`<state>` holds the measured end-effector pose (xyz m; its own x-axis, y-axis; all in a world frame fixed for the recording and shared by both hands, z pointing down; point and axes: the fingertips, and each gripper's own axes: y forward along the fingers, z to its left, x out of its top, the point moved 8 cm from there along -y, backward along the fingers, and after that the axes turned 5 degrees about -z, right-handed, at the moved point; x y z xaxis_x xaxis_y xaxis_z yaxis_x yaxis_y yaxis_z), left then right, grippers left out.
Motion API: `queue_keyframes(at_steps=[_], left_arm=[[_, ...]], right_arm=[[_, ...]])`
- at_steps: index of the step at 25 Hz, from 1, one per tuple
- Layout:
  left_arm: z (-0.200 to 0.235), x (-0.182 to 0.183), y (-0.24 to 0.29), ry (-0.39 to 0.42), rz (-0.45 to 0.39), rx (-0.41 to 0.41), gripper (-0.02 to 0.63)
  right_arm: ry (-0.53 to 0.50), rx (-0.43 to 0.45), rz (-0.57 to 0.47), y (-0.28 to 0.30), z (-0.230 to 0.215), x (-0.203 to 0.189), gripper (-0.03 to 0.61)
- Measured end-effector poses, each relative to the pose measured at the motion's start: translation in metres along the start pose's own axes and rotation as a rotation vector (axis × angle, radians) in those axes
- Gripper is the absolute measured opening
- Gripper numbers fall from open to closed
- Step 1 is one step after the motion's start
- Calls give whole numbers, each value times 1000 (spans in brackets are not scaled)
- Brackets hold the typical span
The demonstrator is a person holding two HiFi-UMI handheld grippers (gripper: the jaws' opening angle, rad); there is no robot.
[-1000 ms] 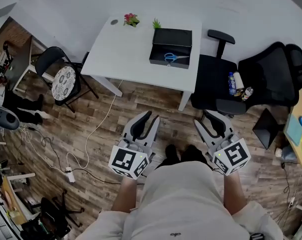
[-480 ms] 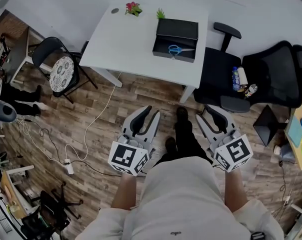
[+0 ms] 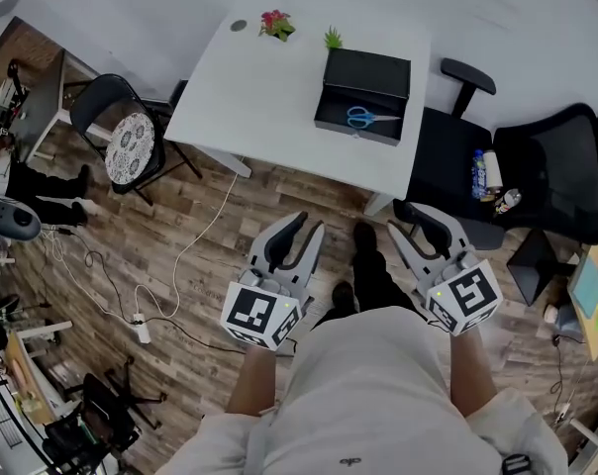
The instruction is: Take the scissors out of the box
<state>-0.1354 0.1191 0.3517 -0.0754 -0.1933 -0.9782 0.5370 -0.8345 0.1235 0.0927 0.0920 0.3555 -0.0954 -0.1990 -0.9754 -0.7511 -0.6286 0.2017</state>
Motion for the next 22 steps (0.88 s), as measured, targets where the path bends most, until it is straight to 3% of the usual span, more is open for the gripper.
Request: queue_keyframes(at_steps=[14,22], left_arm=[[16,30,93,12,16,46,114],[25,31,131,0,26,124,114]], right_arm=[[-54,124,10,68,-102,30,132],[-69,214,28,100,-146,31,132]])
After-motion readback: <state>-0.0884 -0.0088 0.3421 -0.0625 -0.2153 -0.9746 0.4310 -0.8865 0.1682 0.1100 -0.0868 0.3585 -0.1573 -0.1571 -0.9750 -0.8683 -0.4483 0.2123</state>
